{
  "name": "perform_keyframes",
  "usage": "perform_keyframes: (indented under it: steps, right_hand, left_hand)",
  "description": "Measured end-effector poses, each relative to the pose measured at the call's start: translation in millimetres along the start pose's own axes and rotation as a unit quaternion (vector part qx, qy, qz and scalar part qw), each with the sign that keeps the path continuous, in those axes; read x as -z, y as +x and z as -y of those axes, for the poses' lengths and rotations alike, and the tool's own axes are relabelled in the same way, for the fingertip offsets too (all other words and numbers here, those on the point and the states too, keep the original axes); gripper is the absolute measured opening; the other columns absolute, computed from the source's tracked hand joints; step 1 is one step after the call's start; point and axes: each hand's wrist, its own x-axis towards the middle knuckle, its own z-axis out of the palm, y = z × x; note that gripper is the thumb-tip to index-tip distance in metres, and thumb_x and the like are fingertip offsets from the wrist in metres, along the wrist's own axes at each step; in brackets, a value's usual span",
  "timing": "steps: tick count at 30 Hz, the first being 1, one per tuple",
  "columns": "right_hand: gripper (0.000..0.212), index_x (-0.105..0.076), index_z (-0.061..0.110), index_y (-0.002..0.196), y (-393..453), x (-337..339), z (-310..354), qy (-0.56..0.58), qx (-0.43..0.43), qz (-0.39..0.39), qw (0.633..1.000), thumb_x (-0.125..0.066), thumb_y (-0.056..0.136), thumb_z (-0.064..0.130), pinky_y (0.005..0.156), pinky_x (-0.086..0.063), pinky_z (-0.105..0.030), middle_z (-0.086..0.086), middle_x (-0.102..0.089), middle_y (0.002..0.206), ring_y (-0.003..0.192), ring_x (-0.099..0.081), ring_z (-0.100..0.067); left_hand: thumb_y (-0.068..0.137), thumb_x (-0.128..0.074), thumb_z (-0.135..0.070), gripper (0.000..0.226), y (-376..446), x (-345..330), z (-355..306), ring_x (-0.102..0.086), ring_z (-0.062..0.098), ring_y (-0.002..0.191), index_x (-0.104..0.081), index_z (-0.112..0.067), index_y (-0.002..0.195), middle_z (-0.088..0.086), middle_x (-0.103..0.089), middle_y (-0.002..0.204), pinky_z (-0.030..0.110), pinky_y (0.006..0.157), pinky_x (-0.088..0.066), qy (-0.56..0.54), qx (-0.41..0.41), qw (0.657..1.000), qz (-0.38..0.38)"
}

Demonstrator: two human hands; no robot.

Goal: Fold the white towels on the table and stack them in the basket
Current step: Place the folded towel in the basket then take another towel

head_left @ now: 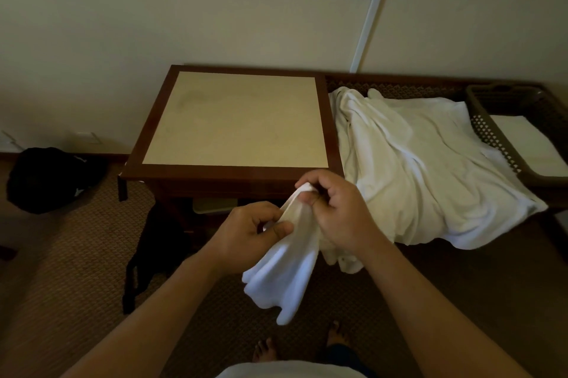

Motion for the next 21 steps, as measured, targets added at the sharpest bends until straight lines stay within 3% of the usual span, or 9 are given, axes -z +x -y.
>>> perform_keyframes:
  steps: [2, 5, 10, 15, 21]
  right_hand:
    - [0.014, -0.07, 0.015, 0.103, 9, 12, 6, -0.034, 0.029, -0.01, 0.999, -0.065, 0.094, 0.005, 0.086, -0.048, -0.016, 0.01, -0.07, 0.1, 0.098, -0.065, -0.006]
    - [0.012, -0.072, 0.013, 0.103, 17, 25, 16, -0.064, 0.058, -0.013, 0.996, -0.067, 0.094, 0.007, 0.086, -0.051, -0.021, 0.009, -0.071, 0.1, 0.097, -0.066, -0.006]
    - [0.014, -0.073, 0.017, 0.103, 13, 29, 28, -0.062, 0.024, 0.007, 0.998, -0.069, 0.094, 0.007, 0.079, -0.047, -0.012, 0.012, -0.071, 0.097, 0.092, -0.065, -0.003]
    - [0.015, -0.074, 0.016, 0.103, 9, 30, 40, -0.069, 0.034, 0.0, 0.997, -0.07, 0.093, 0.006, 0.08, -0.045, -0.008, 0.014, -0.071, 0.097, 0.093, -0.064, -0.001]
    - [0.018, -0.073, 0.02, 0.102, 4, 36, 52, -0.045, 0.02, -0.011, 0.999, -0.069, 0.093, 0.005, 0.079, -0.044, -0.008, 0.015, -0.07, 0.094, 0.092, -0.064, -0.001]
  left_hand:
    - [0.095, -0.066, -0.04, 0.021, -1, -1, 10, -0.066, 0.016, 0.087, -0.076, -0.021, 0.094, -0.009, -0.067, 0.097, 0.045, 0.08, -0.058, -0.001, 0.032, 0.999, 0.016]
    - [0.091, -0.065, -0.049, 0.028, -8, -12, 25, -0.066, 0.015, 0.088, -0.076, -0.023, 0.09, -0.01, -0.064, 0.096, 0.046, 0.082, -0.057, -0.001, 0.052, 0.999, 0.016]
    - [0.084, -0.072, -0.054, 0.032, -11, -22, 46, -0.062, 0.01, 0.094, -0.078, -0.023, 0.088, -0.01, -0.06, 0.097, 0.031, 0.081, -0.056, 0.019, 0.06, 0.998, -0.023]
    - [0.085, -0.075, -0.049, 0.032, -18, -34, 65, -0.057, 0.011, 0.083, -0.074, -0.018, 0.076, -0.011, -0.053, 0.088, 0.017, 0.068, -0.046, 0.129, 0.013, 0.978, -0.163]
    - [0.094, -0.071, -0.034, 0.015, -27, -47, 90, -0.059, 0.004, 0.086, -0.078, -0.021, 0.097, -0.01, -0.056, 0.096, 0.028, 0.077, -0.052, 0.098, 0.089, 0.985, -0.109]
